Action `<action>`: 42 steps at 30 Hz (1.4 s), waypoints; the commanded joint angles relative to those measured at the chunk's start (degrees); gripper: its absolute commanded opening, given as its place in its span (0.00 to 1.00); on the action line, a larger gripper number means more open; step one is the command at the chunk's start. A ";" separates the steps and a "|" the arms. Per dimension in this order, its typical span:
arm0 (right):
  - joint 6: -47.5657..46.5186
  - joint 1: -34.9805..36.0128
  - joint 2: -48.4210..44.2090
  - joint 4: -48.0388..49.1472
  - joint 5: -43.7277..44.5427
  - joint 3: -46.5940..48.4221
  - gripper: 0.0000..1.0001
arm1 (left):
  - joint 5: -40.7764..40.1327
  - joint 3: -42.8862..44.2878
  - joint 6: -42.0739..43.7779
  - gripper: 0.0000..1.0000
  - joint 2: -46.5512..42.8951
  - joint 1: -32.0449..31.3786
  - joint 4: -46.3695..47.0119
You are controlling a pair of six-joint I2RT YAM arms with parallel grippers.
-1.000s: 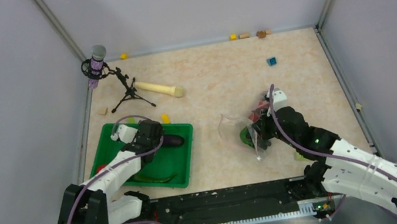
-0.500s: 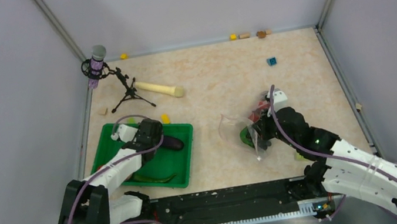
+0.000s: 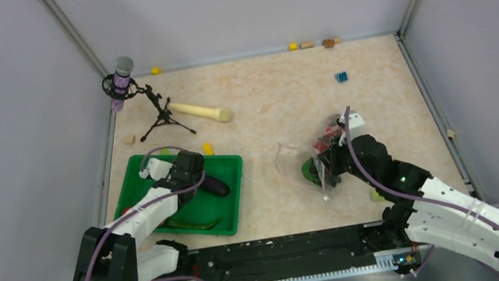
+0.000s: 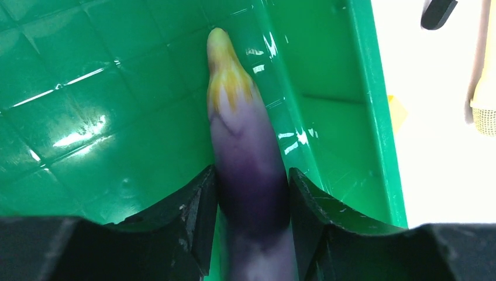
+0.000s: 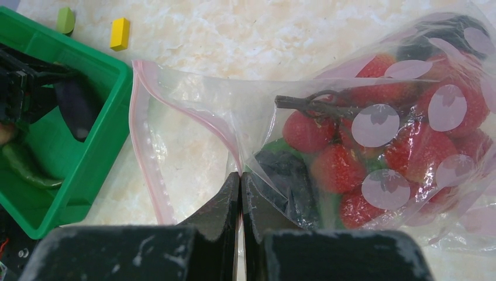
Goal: Place the food in the zip-top bag and seal the zipper
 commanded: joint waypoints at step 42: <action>-0.90 -0.35 4.09 -12.84 -12.57 20.24 0.00 | 35.21 -1.87 38.86 0.00 -31.51 -8.16 38.70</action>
